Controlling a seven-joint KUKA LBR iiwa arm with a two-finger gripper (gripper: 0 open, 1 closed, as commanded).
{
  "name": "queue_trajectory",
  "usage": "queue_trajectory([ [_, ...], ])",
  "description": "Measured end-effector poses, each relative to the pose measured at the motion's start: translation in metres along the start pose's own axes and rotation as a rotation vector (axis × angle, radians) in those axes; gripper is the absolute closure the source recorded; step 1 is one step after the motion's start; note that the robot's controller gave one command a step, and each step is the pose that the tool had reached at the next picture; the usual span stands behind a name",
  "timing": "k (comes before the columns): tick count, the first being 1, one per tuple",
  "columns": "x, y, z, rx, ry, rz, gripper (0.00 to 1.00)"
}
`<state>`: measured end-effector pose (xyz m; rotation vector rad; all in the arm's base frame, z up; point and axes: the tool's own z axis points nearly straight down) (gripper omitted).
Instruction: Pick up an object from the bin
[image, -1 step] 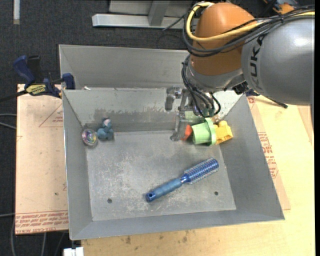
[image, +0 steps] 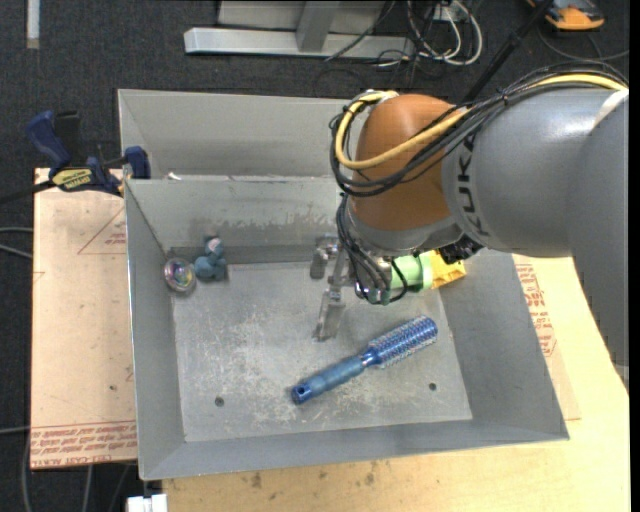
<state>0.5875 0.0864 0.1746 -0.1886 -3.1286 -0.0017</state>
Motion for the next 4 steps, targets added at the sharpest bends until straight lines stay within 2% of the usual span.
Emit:
queue_trajectory([
  [1, 0.064, -0.037, 0.033, 0.002, -0.002, -0.235, 0.00],
  [2, 0.059, -0.040, 0.109, 0.001, -0.001, -0.241, 0.00],
  [3, 0.057, -0.040, 0.105, 0.000, -0.008, -0.241, 1.00],
  [4, 0.070, -0.023, 0.000, 0.000, -0.016, -0.258, 1.00],
])
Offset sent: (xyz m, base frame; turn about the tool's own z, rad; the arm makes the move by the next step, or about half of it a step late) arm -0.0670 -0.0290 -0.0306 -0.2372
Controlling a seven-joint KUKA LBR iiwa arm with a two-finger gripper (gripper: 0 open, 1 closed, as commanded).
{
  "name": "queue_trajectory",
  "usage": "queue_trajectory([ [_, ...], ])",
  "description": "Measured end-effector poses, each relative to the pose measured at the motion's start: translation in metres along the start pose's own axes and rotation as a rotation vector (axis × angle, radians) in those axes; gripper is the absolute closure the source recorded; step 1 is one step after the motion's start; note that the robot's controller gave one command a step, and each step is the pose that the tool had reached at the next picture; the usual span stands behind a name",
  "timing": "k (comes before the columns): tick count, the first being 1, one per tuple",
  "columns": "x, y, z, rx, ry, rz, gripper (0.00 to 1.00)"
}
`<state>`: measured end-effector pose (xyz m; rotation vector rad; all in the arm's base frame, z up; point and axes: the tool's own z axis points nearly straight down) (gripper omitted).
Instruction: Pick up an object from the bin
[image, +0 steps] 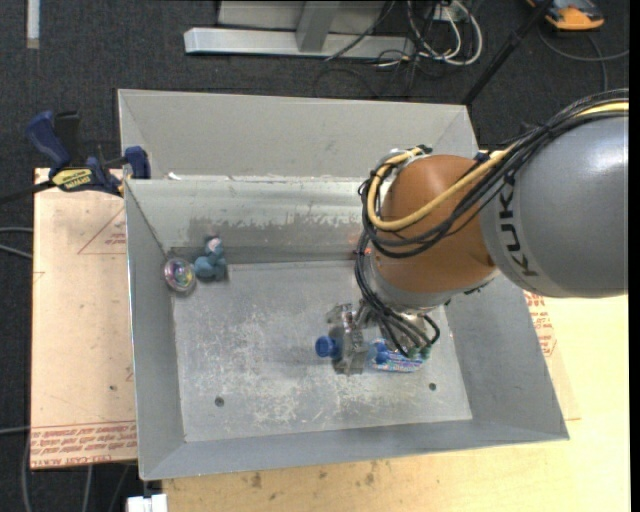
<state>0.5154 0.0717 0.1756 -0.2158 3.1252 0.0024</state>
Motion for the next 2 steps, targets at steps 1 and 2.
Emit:
queue_trajectory([
  [1, 0.019, 0.000, 0.010, -0.001, 0.012, 0.011, 1.00],
  [2, 0.029, 0.013, -0.026, -0.001, 0.005, 0.014, 1.00],
])
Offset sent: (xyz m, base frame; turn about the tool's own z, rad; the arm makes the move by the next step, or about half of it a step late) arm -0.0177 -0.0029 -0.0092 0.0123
